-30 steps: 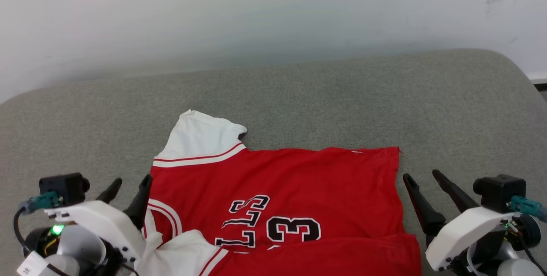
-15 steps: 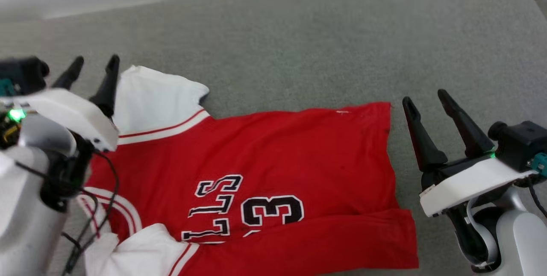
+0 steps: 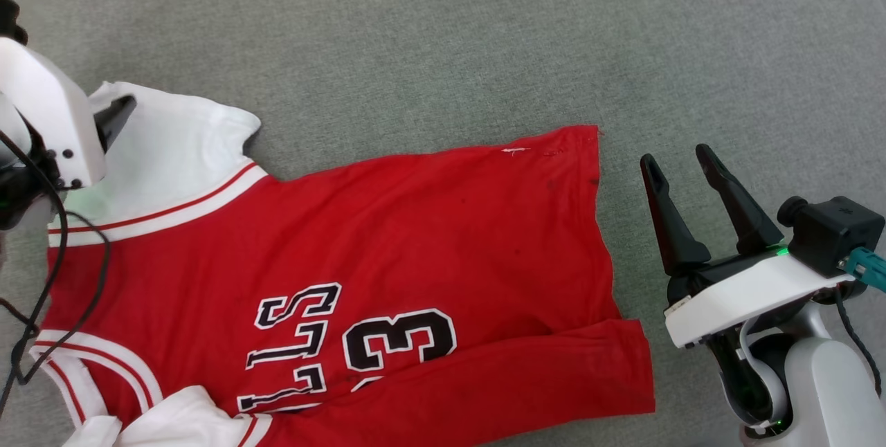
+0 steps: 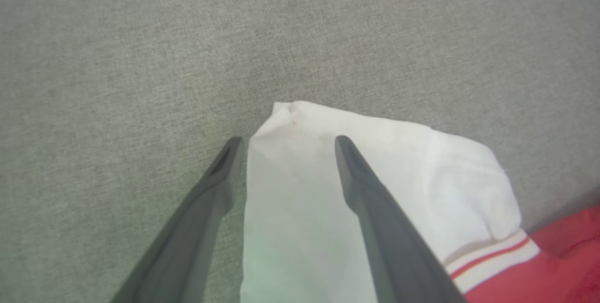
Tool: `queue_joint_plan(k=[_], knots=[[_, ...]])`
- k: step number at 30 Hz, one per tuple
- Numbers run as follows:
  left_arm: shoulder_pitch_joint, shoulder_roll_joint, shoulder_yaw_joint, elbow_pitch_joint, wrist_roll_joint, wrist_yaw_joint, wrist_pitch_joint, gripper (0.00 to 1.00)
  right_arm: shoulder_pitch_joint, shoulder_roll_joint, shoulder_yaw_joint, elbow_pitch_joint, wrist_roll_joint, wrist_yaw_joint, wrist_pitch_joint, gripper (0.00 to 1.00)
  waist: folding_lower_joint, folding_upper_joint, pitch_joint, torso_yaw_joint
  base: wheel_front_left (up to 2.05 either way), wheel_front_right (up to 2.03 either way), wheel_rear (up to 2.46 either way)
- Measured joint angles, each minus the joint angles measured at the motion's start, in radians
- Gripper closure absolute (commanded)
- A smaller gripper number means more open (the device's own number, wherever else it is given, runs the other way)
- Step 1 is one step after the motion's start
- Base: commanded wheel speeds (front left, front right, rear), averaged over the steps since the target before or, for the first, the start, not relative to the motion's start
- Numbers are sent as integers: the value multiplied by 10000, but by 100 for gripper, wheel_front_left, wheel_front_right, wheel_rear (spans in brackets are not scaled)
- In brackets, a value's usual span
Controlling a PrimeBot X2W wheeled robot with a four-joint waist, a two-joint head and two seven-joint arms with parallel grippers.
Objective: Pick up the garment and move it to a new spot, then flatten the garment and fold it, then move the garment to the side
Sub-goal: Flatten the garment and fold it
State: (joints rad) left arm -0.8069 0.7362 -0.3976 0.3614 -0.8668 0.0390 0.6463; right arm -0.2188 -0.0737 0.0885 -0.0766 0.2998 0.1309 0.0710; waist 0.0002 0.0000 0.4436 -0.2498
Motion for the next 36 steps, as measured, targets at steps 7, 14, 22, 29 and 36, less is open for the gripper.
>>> queue_joint_plan(k=[7,14,22,29,36], knots=[[-187,127,-155,639,-581,297,1795,0,-93,96,125,198,186,0,-59,0,-1,0,274,-213,0,0,0],[-237,-63,-161,920,-882,196,1946,100,-177,128,69,437,441,0,71,0,-2,0,325,-281,0,0,0],[-57,-826,-186,1262,-784,-226,493,100,-354,-215,-502,1337,1273,0,568,0,-2,0,-114,-60,0,0,0],[-80,-1131,-215,1037,-339,-424,-830,100,-1374,-999,-648,3032,2044,-2,1975,0,-2,0,-569,451,0,0,0],[-285,-1333,-345,382,-142,-468,-1227,100,-2885,-1503,71,4123,2360,0,4075,0,-2,0,-663,1138,0,0,0]])
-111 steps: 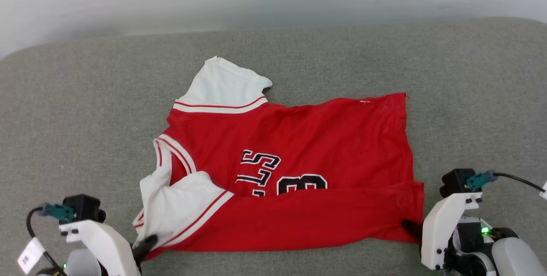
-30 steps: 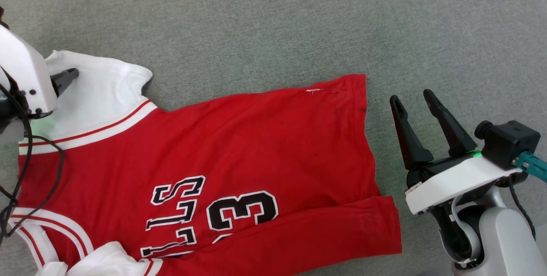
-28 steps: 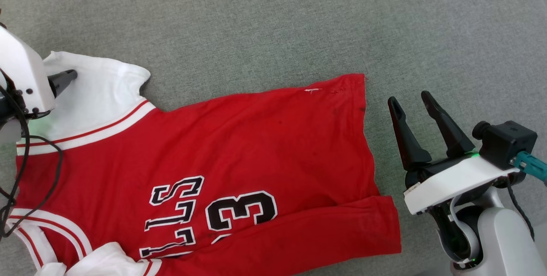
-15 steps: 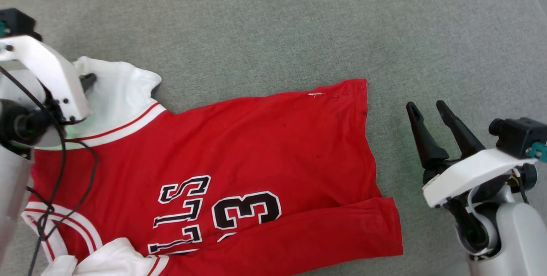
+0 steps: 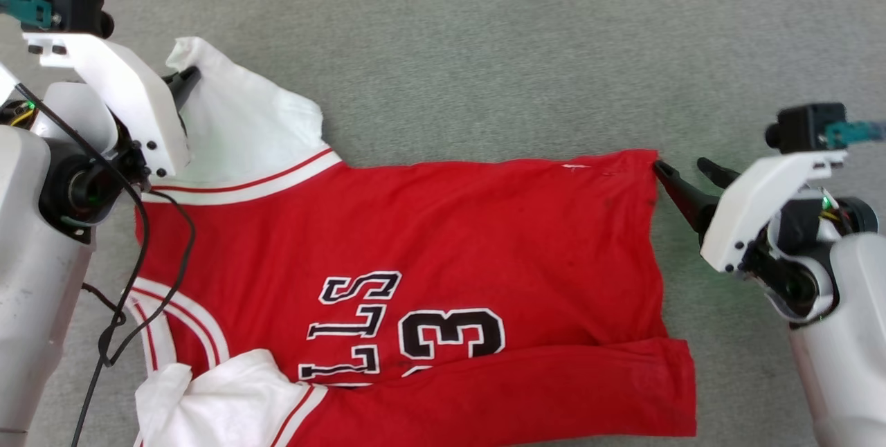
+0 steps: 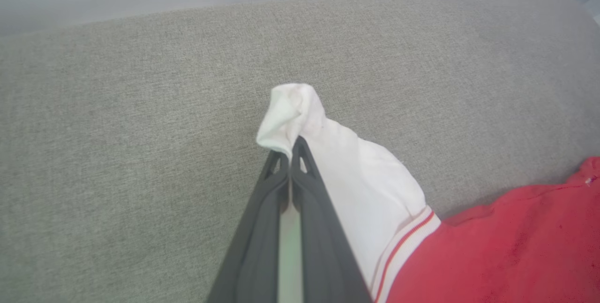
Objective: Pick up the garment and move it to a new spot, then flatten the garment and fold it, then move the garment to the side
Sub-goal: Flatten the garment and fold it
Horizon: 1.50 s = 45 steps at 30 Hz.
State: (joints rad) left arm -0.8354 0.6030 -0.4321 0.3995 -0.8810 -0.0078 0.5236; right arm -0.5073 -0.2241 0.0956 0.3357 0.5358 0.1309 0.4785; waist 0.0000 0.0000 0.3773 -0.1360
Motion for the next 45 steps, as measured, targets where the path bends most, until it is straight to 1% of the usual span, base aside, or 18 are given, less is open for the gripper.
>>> queue_joint_plan(k=[2,3,10,11,12,14,16,21,25,30,34,39,43,45], knots=[[-41,-23,-35,-182,21,2,4,100,-423,-86,236,330,17,0,619,0,0,0,62,159,0,0,0],[-55,-52,-63,-334,59,23,6,100,-787,-163,447,729,17,0,1275,0,1,0,161,290,0,0,0],[-53,-142,-119,-581,46,-19,-92,100,-1818,-385,884,1701,4,-2,2895,0,-1,0,444,676,0,0,0],[-52,-148,-117,-581,21,-63,-107,100,-1911,-407,886,1789,4,-2,3057,57,-2,0,462,719,0,0,0],[-50,-159,-111,-577,-25,-88,-169,100,-1972,-418,884,1873,4,-2,3172,100,-2,0,476,759,0,0,0],[-50,-173,-88,-539,-15,-86,-314,100,-2116,-499,930,1971,-44,-4,3365,100,-3,0,487,832,0,0,0],[-50,-178,-40,-462,-2,-94,-518,100,-2182,-522,936,2006,-90,-2,3283,100,-2,0,442,879,0,0,0],[-43,-174,50,-221,128,-186,-1049,100,-2301,-504,819,1987,-165,-2,2719,100,-1,0,115,952,0,0,0],[44,-167,209,-125,128,-207,-1515,100,-2428,-483,596,1678,-180,0,2301,100,-1,0,-247,985,0,0,0],[575,-69,397,-151,35,-173,-1898,100,-2056,-462,351,1292,-192,0,1868,100,-1,0,-715,992,0,0,0],[1614,-17,546,-510,-228,15,-2188,100,-1112,-395,278,989,-115,0,1547,100,-1,0,-1143,984,0,0,0],[3452,67,832,-1126,-566,410,-2700,100,199,-339,138,644,33,0,1296,100,-2,0,-1658,997,0,0,0],[5035,13,988,-1580,-874,750,-3066,100,1297,-253,-63,387,113,0,966,100,-2,0,-2038,1042,0,0,0],[5783,-50,1035,-1795,-1126,907,-3068,100,1794,-203,-221,301,196,2,861,100,-2,0,-2210,1083,0,0,0]])
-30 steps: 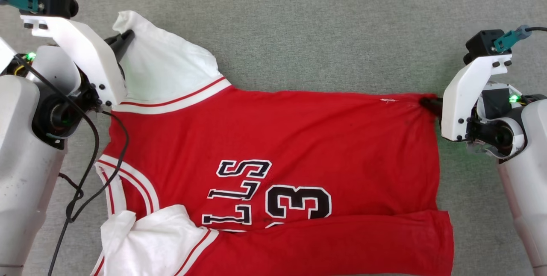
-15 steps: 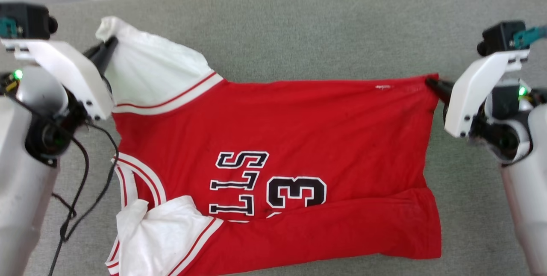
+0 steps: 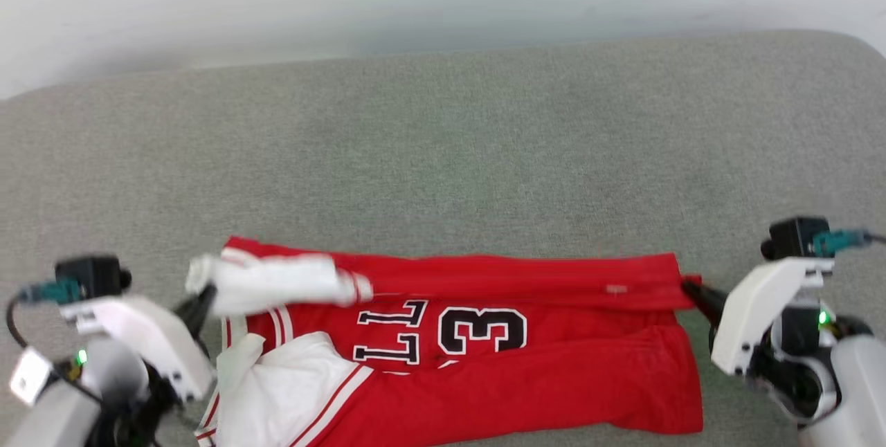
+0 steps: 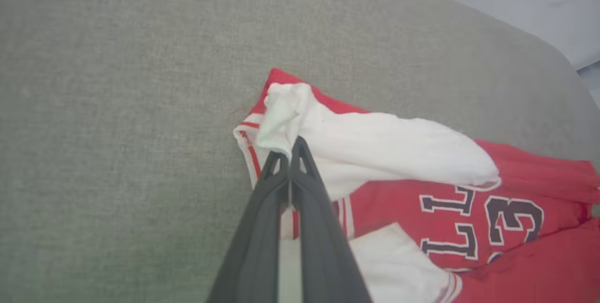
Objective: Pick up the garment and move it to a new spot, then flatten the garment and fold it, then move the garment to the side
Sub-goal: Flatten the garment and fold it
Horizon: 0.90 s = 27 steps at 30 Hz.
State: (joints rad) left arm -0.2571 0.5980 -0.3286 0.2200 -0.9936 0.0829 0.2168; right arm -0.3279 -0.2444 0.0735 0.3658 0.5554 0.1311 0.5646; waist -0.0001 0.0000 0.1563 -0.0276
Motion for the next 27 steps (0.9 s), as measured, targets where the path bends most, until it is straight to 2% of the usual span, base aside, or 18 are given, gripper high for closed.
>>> queue_joint_plan(k=[2,6,11,12,14,15,16,17,21,27], knots=[[689,-56,2,-161,-173,150,2,100,470,96,-157,-63,33,0,-207,95,0,0,-138,61,0,0,0],[1780,-251,15,-410,-585,343,17,100,1126,337,-428,-121,201,-2,-399,100,0,0,-344,131,0,0,0],[2756,-414,79,-468,-773,591,-224,100,1848,497,-692,-157,203,0,-581,100,1,0,-481,154,0,0,0],[2874,-416,42,-460,-727,637,-270,100,1969,548,-744,-161,228,0,-577,89,0,-1,-504,161,0,0,0],[2949,-506,-21,-422,-585,700,-453,100,2192,627,-734,-194,261,-2,-552,0,0,0,-536,172,0,0,0],[2940,-616,-54,-422,-587,717,-493,68,2271,660,-732,-244,259,-2,-589,0,1,0,-549,174,0,0,0],[2940,-721,-127,-412,-552,769,-539,28,2329,677,-752,-291,247,-2,-642,0,0,0,-563,175,0,0,0],[2938,-786,-150,-399,-428,846,-696,0,2368,683,-767,-364,217,-2,-732,0,1,0,-578,174,0,0,0],[2735,-988,-54,-571,-46,1007,-1486,0,2500,696,-802,-957,94,-2,-978,0,0,0,-694,164,0,0,0],[2453,-982,48,-1432,786,1087,-2696,0,2661,502,-1172,-2146,-125,-2,-803,0,1,0,-950,134,0,0,0]])
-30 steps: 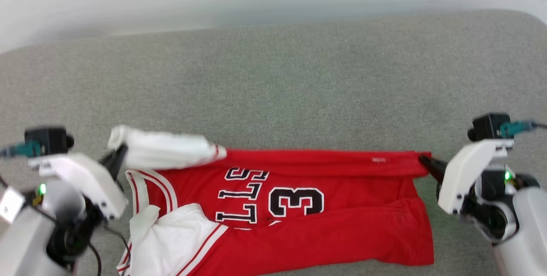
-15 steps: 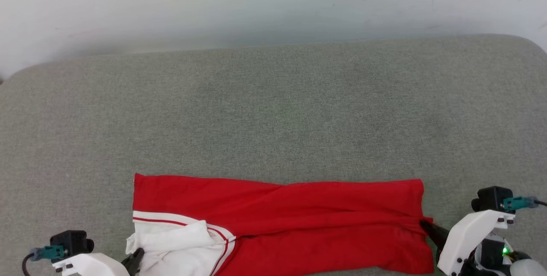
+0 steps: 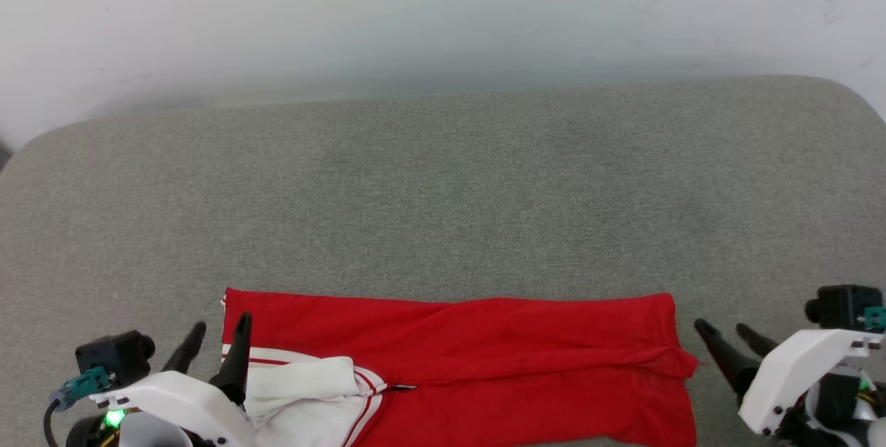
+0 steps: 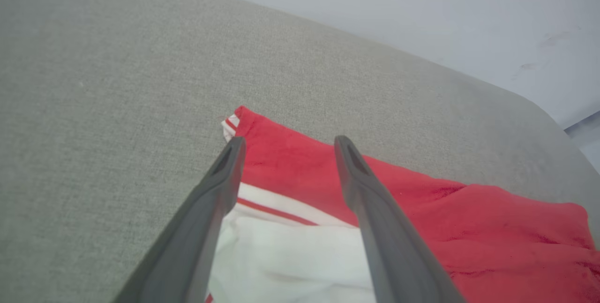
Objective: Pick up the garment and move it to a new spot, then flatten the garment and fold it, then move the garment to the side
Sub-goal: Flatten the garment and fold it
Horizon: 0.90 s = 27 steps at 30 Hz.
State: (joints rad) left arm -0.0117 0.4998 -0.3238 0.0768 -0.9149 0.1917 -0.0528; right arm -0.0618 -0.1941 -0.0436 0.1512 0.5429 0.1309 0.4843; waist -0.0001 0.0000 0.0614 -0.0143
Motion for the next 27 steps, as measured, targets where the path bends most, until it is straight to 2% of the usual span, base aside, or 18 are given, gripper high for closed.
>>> queue_joint_plan(k=[8,14,22,27], knots=[[-467,31,-293,-1177,1871,648,-1505,0,-58,-309,-945,-1009,-489,-2,1605,0,0,0,-34,58,0,0,0],[-583,-222,-295,-1747,2721,901,-1960,0,-91,-150,-1093,-1530,-869,0,2911,0,0,0,221,313,0,0,0],[-792,-487,-437,-2236,3294,882,-2056,0,59,497,-1014,-1072,-1011,0,3641,0,1,0,791,877,0,0,0],[-946,-550,-445,-2232,3400,790,-2059,0,9,558,-909,-372,-943,0,3791,0,1,0,1218,1157,0,0,0]])
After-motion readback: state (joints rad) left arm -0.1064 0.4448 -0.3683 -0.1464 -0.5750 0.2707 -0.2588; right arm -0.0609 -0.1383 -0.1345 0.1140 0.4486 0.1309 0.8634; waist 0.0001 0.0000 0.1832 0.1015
